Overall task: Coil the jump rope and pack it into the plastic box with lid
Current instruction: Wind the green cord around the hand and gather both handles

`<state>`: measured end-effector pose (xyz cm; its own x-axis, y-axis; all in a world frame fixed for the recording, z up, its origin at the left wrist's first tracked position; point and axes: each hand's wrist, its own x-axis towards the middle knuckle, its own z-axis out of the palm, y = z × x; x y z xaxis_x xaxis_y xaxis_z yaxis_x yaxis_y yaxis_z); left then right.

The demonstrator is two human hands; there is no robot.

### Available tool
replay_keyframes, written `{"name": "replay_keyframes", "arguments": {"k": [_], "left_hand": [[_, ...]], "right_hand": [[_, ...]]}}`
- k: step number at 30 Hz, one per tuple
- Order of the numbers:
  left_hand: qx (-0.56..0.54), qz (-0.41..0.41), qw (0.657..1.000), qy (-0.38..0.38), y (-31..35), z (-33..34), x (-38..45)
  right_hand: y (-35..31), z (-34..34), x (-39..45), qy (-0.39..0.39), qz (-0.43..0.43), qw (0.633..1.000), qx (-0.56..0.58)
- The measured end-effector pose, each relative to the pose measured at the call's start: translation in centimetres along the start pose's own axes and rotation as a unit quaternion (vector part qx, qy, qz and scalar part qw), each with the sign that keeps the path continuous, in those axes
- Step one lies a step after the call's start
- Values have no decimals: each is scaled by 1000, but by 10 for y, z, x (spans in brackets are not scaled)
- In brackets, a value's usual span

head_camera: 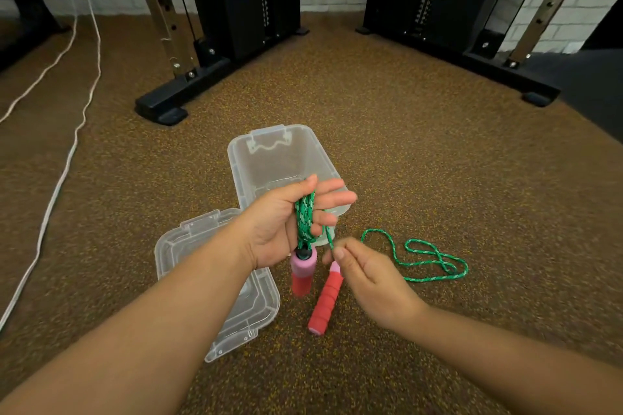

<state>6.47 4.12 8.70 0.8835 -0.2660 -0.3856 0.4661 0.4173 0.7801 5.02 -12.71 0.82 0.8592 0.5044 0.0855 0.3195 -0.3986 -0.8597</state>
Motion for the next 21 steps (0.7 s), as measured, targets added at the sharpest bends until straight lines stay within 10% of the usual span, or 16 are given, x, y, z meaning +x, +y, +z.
{"name": "replay_keyframes", "arguments": {"k": [12, 21], "left_hand": [[-68, -18, 997, 9, 1, -11, 5], [203, -85, 970, -104, -4, 0, -5]], "right_hand": [[-31, 2, -19, -75, -66, 994, -52], [-67, -46, 22, -22, -138, 988, -69]]}}
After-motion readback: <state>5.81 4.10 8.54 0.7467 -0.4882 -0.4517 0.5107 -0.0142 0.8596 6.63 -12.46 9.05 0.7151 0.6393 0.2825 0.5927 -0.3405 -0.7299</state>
